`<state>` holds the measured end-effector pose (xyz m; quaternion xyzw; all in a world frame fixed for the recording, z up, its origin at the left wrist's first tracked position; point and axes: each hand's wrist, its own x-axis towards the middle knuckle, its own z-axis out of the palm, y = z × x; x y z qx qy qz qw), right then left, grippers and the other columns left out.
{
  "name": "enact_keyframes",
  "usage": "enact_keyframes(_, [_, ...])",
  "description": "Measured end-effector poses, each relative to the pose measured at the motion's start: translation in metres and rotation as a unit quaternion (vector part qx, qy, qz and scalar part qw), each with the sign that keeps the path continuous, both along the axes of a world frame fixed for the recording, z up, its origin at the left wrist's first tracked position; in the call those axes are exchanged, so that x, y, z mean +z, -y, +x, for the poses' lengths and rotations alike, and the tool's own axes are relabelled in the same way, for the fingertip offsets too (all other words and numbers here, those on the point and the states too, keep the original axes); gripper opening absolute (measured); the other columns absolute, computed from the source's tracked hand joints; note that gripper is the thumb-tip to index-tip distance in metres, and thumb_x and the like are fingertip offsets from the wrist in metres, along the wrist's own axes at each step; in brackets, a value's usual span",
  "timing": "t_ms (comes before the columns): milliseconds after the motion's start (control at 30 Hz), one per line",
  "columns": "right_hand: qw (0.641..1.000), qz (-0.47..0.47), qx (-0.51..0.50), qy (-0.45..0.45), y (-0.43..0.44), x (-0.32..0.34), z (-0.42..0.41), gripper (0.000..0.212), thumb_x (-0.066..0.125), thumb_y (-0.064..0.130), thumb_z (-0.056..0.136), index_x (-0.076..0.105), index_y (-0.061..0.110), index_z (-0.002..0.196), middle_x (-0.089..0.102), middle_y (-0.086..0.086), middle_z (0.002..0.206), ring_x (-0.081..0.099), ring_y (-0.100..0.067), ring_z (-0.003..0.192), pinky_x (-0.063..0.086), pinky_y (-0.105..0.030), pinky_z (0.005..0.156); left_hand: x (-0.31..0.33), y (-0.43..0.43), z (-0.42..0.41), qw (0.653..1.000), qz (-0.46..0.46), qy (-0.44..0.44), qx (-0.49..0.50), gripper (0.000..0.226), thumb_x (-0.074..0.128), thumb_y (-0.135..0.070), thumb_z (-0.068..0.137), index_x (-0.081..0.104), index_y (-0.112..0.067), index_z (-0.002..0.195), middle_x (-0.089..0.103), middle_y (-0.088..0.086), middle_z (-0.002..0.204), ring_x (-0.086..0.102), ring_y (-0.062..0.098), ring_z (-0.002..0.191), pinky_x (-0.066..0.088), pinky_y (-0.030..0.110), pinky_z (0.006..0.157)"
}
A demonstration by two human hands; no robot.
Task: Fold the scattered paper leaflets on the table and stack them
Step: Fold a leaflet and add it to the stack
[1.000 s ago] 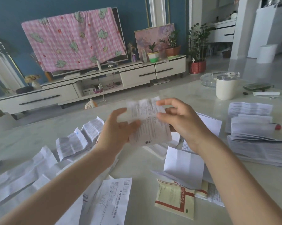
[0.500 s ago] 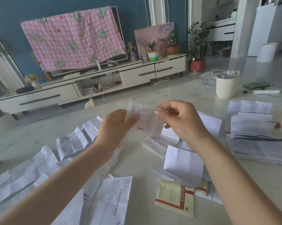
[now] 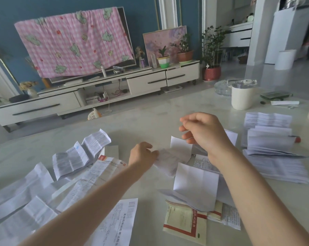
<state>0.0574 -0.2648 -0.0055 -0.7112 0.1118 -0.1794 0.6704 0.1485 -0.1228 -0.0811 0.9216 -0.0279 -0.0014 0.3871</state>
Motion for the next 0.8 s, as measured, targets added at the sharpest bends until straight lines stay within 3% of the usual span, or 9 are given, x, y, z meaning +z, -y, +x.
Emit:
enact_keyframes(100, [1.0,-0.015,0.006,-0.01,0.003,-0.002,0.0,0.017,0.046,0.006,0.093,0.062,0.01,0.091,0.061,0.0,0.07,0.052,-0.012,0.054,0.043,-0.015,0.046,-0.003,-0.005,0.001,0.996,0.072,0.048,0.012,0.042,0.058,-0.034,0.089,0.053,-0.015,0.126,0.048,0.01,0.129,0.037,0.027,0.124,0.032,0.029,0.096])
enact_keyframes(267, [0.999,-0.028,0.019,-0.01,0.002,-0.003,-0.001,0.017,0.046,0.005,0.093,0.062,0.009,0.09,0.062,-0.001,0.072,0.053,-0.013,0.055,0.043,-0.014,0.046,0.01,-0.056,0.015,0.975,0.149,0.16,0.031,0.033,0.043,-0.033,0.096,0.06,-0.019,0.121,0.039,0.011,0.143,0.026,0.028,0.133,0.021,0.032,0.104])
enact_keyframes(467, [0.999,-0.034,0.036,-0.015,-0.015,-0.002,0.005,0.018,0.045,0.003,0.092,0.062,0.008,0.09,0.061,-0.002,0.072,0.051,-0.014,0.055,0.043,-0.016,0.047,0.011,-0.114,0.032,0.96,0.279,0.021,0.011,0.039,0.028,-0.042,0.1,0.052,-0.037,0.13,0.004,0.012,0.158,-0.004,0.03,0.145,0.005,0.043,0.115])
enact_keyframes(600, [0.998,-0.043,0.047,-0.012,-0.026,-0.002,0.008,0.019,0.046,0.003,0.091,0.062,0.011,0.084,0.062,-0.002,0.071,0.054,-0.016,0.058,0.045,-0.018,0.051,0.008,-0.118,0.043,0.948,0.314,-0.046,-0.022,0.041,0.023,-0.042,0.1,0.038,-0.04,0.139,0.008,0.013,0.157,0.001,0.032,0.144,0.01,0.047,0.116])
enact_keyframes(700, [0.997,-0.059,0.056,-0.012,-0.03,-0.002,0.01,0.019,0.046,0.003,0.091,0.063,0.01,0.087,0.063,-0.001,0.072,0.055,-0.017,0.061,0.046,-0.018,0.052,0.006,-0.113,0.045,0.943,0.332,-0.018,-0.022,0.043,0.021,-0.049,0.099,0.04,-0.042,0.137,0.005,0.011,0.158,-0.001,0.029,0.145,0.006,0.044,0.115])
enact_keyframes(800, [0.996,-0.067,0.057,-0.016,-0.029,-0.004,0.011,0.02,0.045,0.003,0.091,0.064,0.009,0.091,0.063,-0.001,0.073,0.056,-0.017,0.06,0.046,-0.02,0.055,0.004,-0.114,0.053,0.939,0.343,0.003,-0.005,0.052,0.024,-0.052,0.097,0.04,-0.026,0.139,0.027,0.014,0.15,0.019,0.031,0.139,0.019,0.048,0.111])
